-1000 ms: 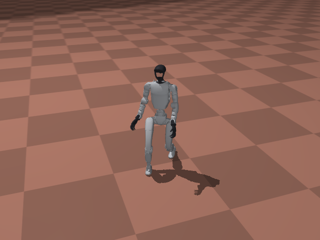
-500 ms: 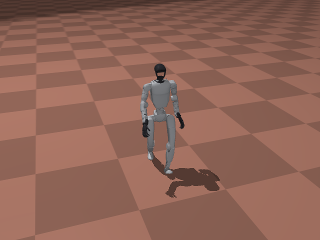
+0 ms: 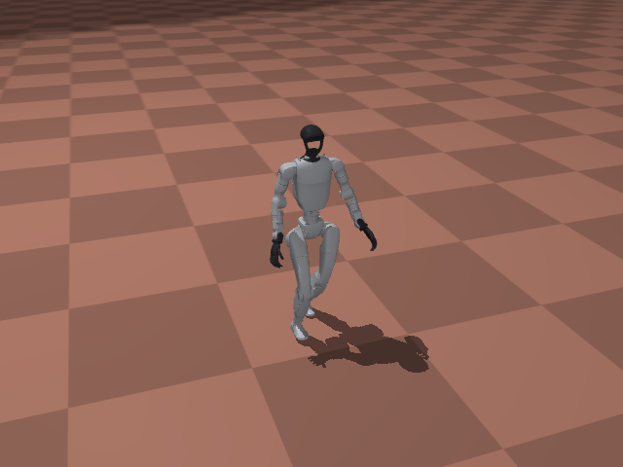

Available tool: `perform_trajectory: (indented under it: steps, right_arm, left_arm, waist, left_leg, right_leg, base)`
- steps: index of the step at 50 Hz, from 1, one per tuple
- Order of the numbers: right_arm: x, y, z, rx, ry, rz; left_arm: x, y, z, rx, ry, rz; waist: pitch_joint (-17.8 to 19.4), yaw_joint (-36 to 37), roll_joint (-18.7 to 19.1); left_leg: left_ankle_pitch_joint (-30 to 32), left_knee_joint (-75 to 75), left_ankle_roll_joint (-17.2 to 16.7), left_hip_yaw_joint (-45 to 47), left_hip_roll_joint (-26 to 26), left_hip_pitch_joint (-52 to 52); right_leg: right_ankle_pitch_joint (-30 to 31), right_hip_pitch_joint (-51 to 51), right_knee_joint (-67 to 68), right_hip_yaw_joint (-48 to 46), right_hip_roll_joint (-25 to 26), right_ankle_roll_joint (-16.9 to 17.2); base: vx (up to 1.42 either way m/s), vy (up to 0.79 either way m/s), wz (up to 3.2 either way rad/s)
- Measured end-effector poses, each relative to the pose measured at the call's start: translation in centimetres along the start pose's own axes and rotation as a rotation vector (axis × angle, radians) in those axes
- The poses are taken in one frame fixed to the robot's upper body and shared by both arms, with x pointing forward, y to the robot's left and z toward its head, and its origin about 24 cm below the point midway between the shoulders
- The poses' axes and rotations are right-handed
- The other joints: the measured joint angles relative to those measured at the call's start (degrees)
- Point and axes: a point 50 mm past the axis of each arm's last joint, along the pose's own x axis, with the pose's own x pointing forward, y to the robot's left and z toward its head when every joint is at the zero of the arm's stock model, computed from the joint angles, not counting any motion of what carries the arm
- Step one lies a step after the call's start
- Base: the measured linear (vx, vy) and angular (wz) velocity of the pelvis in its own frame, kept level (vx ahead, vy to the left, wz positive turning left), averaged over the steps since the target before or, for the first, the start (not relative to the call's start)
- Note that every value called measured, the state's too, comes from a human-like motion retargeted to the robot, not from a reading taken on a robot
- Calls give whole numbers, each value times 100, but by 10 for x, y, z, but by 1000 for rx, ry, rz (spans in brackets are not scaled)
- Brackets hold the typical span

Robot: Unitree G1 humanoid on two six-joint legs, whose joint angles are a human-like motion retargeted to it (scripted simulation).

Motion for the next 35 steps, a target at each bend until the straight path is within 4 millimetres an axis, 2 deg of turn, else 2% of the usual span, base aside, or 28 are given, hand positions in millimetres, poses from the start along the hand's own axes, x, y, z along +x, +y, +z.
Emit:
perform_trajectory:
  steps: [3,5,8,10,12,13,15,16,17,20,23,25,28,30,32,35]
  right_arm:
    - [-5,-5,-24,16,91,-18]
    - [-9,-8,-39,29,147,-24]
    - [-17,-7,-58,44,214,-23]
    - [-20,-7,-64,53,238,-26]
    - [-18,-7,-61,47,227,-33]
    - [-16,-10,-56,35,209,-41]
    - [-9,-11,-40,20,155,-50]
    - [-5,-11,-29,13,121,-55]
    - [-1,-12,-17,8,86,-60]
    - [12,-12,23,2,-23,-72]
    - [20,-13,71,10,-146,-72]
    - [23,-14,105,15,-234,-67]
    - [23,-15,153,-5,-366,-55]
    - [20,-14,179,-19,-435,-47]
    - [17,-12,191,-23,-469,-36]
    - [17,-7,186,-29,-459,-14]
  left_arm:
    - [12,5,32,14,-103,18]
    - [15,4,46,8,-143,18]
    - [13,-5,43,-25,-128,-4]
    - [9,-14,30,-57,-76,-25]
    - [2,-24,9,-75,5,-52]
    - [-3,-32,-2,-83,50,-74]
    - [-15,-46,-24,-68,130,-122]
    - [-21,-52,-33,-53,162,-146]
    - [-26,-56,-42,-38,192,-168]
    - [-43,-62,-67,-3,271,-209]
    - [-61,-57,-96,-18,362,-201]
    - [-75,-52,-115,-44,431,-182]
    - [-93,-45,-138,-87,527,-142]
    - [-102,-41,-148,-114,576,-114]
    - [-108,-37,-155,-141,607,-91]
    - [-113,-37,-159,-194,633,-62]
  waist:
    - [-191,32,164]
    - [-263,9,204]
    - [-322,-26,211]
    - [-304,-3,264]
    - [-175,72,496]
    - [-7,135,777]
    - [142,305,1079]
    - [154,416,1105]
    - [164,533,1109]
    - [194,916,918]
    - [276,1221,611]
    - [318,1353,394]
    - [269,1382,12]
    - [134,1362,-173]
    - [44,1369,-338]
    - [-42,1392,-568]
  left_leg:
    - [-63,-227,-100,-186,262,152]
    - [-107,-290,-144,-47,410,348]
    - [-302,417,-245,272,686,502]
    - [-299,1113,-338,305,980,631]
    - [37,2126,-541,320,1570,678]
    - [396,2751,-715,260,2051,668]
    - [1331,3946,-882,241,2802,281]
    - [1528,4430,-754,267,3080,-55]
    - [1621,4849,-611,293,3307,-394]
    - [1080,5361,-144,433,3442,-1374]
    - [446,4685,17,753,3078,-2113]
    - [227,3786,-15,984,2759,-2513]
    - [279,1855,-226,1265,2056,-2904]
    - [409,594,-335,1356,1640,-3058]
    - [634,120,-334,1458,1356,-3107]
    - [922,845,-151,1651,1088,-3255]
  right_leg:
    - [381,-241,-1657,237,569,318]
    - [607,-281,-2178,427,734,433]
    - [772,-527,-1232,556,869,394]
    - [830,-519,-446,531,1029,249]
    - [772,-246,-10,295,1328,7]
    - [744,85,-83,65,1608,-168]
    - [621,523,-232,-195,1962,-455]
    - [535,730,-351,-233,2041,-541]
    - [448,948,-479,-254,2102,-611]
    - [181,1693,-937,-167,2107,-660]
    - [-158,2438,-1273,-12,1933,-611]
    - [-420,2829,-1409,96,1734,-586]
    - [-831,3121,-1458,212,1289,-546]
    - [-938,3188,-1453,244,1069,-505]
    - [-1021,3232,-1150,359,885,-435]
    - [-1045,3318,-212,596,634,-224]
  base:
    - [64,-6,59]
    - [64,-4,89]
    - [66,-8,97]
    - [72,-14,75]
    - [71,-16,59]
    - [66,-17,45]
    - [63,-17,40]
    - [65,-16,46]
    - [68,-14,51]
    - [73,-9,48]
    - [79,0,35]
    - [82,5,32]
    - [82,9,45]
    - [78,13,49]
    - [77,12,47]
    - [81,10,53]
